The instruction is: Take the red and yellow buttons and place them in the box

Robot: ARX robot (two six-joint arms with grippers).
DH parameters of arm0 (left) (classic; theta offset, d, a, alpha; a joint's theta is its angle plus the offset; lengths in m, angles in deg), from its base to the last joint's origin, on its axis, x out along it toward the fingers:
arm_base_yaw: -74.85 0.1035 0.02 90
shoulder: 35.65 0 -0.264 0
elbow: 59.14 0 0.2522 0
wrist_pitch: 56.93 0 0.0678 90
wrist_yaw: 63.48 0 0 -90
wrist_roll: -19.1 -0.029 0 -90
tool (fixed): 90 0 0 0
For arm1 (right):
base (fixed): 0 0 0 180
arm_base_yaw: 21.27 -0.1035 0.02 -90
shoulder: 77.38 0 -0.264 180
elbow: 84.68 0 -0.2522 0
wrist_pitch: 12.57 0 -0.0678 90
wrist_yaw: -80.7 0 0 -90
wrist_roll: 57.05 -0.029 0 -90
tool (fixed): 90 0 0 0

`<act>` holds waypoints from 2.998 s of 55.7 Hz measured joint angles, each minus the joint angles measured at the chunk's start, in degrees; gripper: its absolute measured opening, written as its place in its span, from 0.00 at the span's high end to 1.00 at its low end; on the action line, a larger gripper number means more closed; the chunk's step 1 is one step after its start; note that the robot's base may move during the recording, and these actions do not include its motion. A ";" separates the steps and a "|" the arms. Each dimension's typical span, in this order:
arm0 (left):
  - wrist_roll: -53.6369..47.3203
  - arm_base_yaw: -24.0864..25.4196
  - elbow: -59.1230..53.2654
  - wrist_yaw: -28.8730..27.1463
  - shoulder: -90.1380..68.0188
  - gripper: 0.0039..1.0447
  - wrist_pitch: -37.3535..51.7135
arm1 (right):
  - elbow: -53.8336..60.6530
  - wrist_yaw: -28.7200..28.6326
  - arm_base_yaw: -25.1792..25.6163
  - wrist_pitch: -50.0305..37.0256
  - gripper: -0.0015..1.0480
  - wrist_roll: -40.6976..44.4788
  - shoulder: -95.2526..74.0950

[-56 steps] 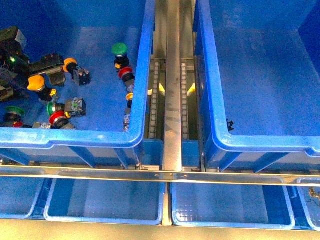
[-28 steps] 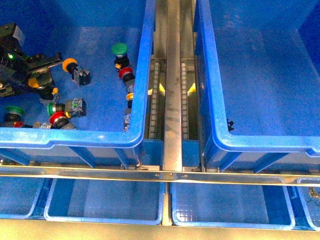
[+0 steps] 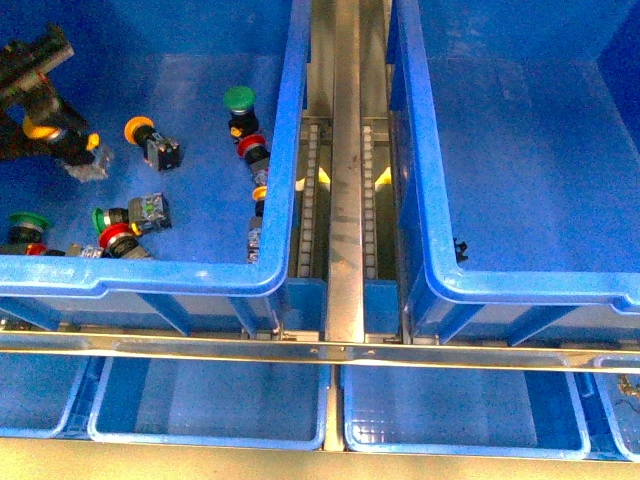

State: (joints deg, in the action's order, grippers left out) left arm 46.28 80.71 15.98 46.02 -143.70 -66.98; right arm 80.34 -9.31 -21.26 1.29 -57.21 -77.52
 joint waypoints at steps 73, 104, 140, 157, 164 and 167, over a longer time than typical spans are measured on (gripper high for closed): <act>36.48 -33.14 -1.88 3.93 9.40 0.68 5.25 | 0.00 -0.02 0.00 0.00 0.06 0.00 0.00; 45.42 -39.32 6.56 2.08 2.27 0.68 8.55 | 0.00 0.00 0.00 0.00 0.06 0.00 0.00; 46.05 -40.57 7.50 1.64 0.63 0.68 8.41 | -18.36 -3.98 -3.96 -19.08 0.06 12.61 -60.83; 46.18 -40.74 7.52 1.51 0.68 0.68 8.41 | -26.03 -2.08 -13.97 -26.80 0.06 13.44 -75.03; 46.18 -40.74 7.52 1.49 0.68 0.68 8.39 | -27.17 -1.46 -16.24 -28.52 0.06 14.47 -77.00; 46.18 -40.74 7.52 1.49 0.68 0.68 8.39 | -27.21 -0.85 -16.52 -30.25 0.06 15.32 -78.16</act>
State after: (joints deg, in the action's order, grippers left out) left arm 92.47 39.97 23.50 47.51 -143.03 -58.59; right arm 53.13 -10.17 -37.78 -28.96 -41.89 -155.68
